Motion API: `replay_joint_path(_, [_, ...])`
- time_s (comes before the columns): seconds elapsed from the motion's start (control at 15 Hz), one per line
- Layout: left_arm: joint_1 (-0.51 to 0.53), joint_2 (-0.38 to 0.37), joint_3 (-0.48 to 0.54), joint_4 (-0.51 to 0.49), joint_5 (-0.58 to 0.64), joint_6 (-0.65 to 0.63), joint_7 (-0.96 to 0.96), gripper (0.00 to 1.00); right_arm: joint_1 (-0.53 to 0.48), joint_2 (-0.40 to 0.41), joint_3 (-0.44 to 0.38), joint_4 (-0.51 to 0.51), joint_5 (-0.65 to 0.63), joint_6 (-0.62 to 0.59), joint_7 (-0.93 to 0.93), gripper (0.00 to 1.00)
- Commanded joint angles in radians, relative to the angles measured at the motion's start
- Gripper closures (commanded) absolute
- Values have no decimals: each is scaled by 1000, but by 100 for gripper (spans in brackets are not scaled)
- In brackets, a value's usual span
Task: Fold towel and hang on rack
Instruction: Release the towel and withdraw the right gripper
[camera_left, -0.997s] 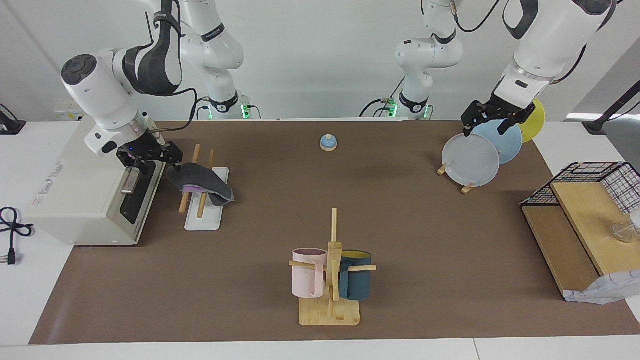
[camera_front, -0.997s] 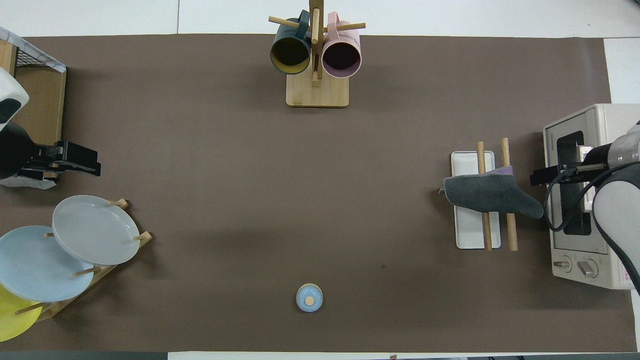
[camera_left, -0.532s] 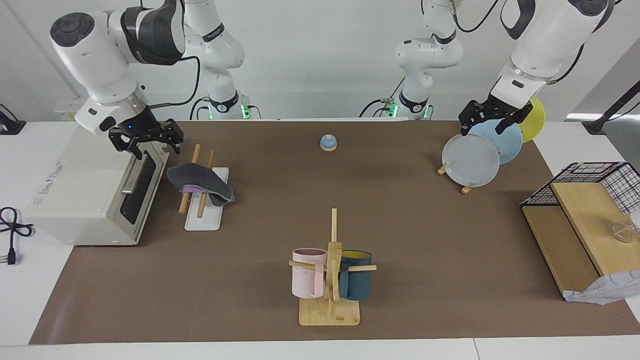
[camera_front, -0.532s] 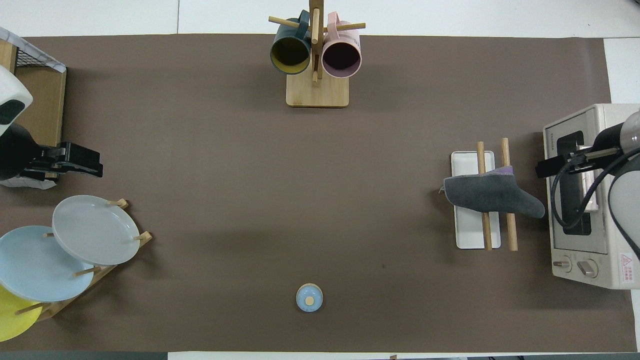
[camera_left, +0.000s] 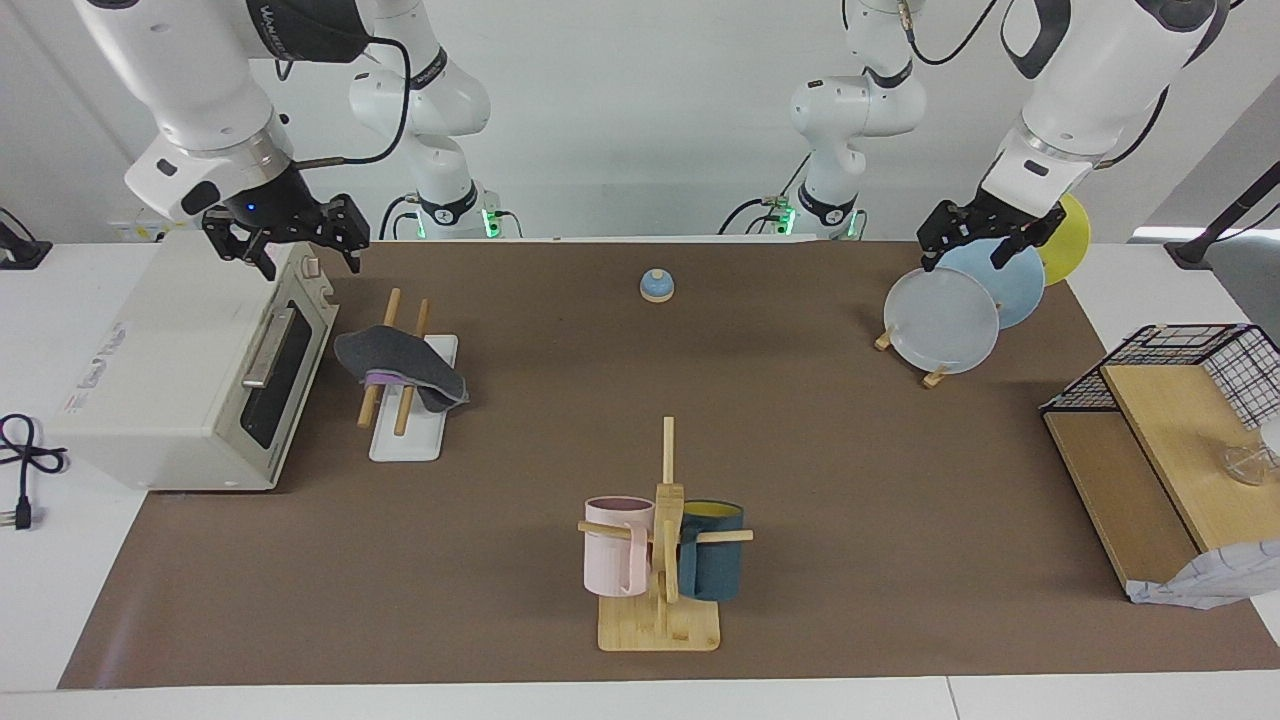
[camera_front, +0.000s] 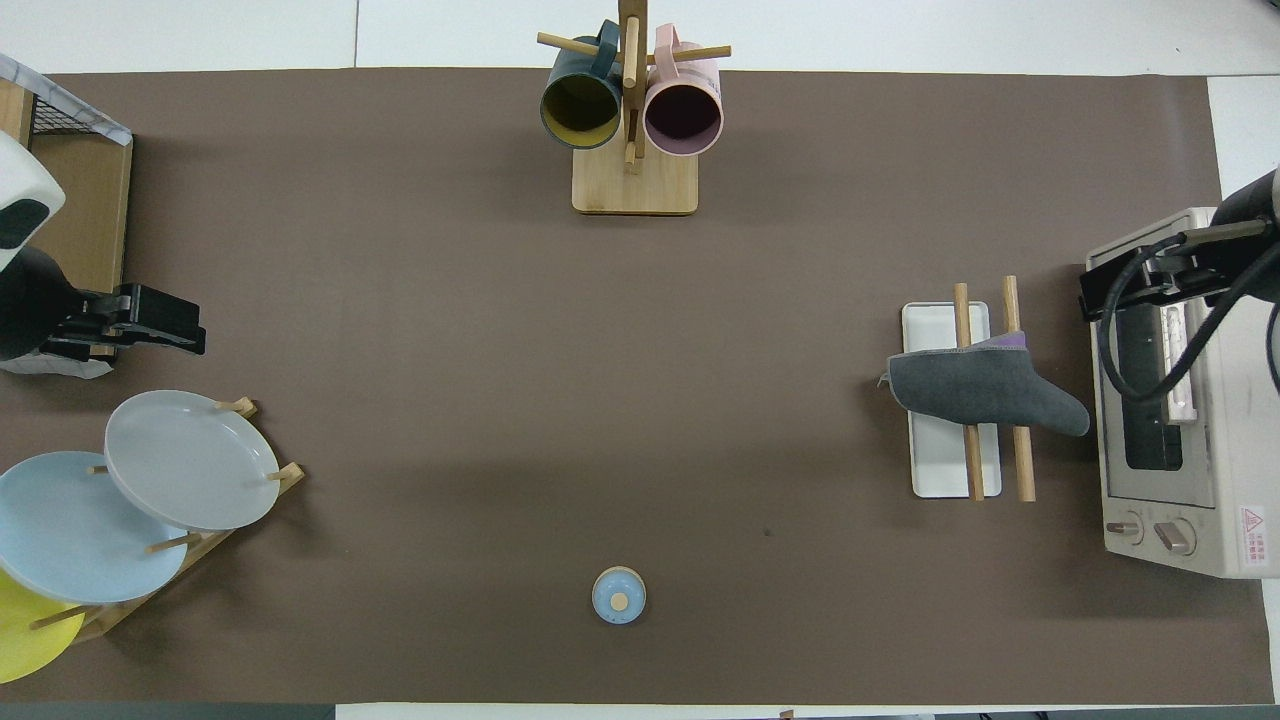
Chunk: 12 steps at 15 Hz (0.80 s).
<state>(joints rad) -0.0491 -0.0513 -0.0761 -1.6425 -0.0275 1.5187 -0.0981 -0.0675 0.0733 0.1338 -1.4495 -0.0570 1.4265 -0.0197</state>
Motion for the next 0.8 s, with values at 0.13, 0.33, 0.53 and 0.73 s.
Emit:
replay_joint_path(0.13, [-15,-13,10,0,18,-8,-6,0,0,-30,0,-21,-18,-35,30,0])
replay_joint_path(0.33, [-15,-13,12,0,18,-9,-5,0,-9,-49,-5,-57,-11,-11,32,0])
replay_joint_path(0.53, [-14,-13,12,0,18,-11,-5,0,-8,-52,-20,-60,-4,-14,27,0])
replay_joint_path(0.73, [-9,-13,12,0,18,-11,-5,0,3,-59,-22,-64,-4,-32,27,0])
